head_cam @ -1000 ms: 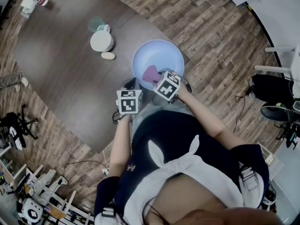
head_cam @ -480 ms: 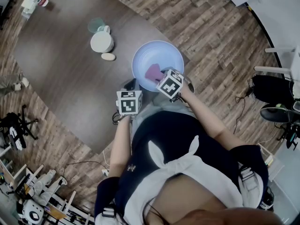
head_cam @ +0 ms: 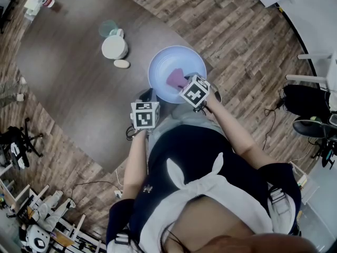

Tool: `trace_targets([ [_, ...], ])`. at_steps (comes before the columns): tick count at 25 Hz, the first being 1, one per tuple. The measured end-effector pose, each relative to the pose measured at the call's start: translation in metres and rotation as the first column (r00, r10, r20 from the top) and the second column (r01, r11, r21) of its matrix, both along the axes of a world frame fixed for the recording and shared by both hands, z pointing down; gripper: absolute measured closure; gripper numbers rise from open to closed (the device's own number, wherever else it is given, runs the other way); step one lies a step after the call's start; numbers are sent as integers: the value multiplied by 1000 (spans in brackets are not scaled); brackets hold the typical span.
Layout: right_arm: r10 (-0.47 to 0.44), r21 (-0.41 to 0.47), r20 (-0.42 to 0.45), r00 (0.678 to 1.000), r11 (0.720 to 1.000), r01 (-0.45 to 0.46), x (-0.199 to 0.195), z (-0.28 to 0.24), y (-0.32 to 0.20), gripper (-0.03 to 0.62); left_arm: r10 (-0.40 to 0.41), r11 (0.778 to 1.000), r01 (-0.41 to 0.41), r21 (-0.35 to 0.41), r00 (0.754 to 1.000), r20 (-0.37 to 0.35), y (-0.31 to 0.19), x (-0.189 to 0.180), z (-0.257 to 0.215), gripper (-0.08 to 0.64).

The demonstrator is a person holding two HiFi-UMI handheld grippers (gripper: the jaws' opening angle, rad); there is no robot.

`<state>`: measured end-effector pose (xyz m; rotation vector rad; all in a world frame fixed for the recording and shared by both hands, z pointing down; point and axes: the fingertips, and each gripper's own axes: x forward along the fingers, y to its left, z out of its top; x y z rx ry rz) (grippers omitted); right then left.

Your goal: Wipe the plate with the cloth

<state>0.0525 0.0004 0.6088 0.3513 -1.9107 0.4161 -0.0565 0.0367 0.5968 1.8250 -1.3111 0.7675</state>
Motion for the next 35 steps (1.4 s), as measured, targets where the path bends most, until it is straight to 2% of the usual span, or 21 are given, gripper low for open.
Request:
trace_targets([
  [20,45,42,-34,998,998,-44,26,-1,-25,405,2,1000,-2,6,1000,6,0,0,-4,555],
  [35,8,79,-65,998,997,-3,30,-6,-48,405,16,1000,-16,4,1000,6,1,0,-4,555],
])
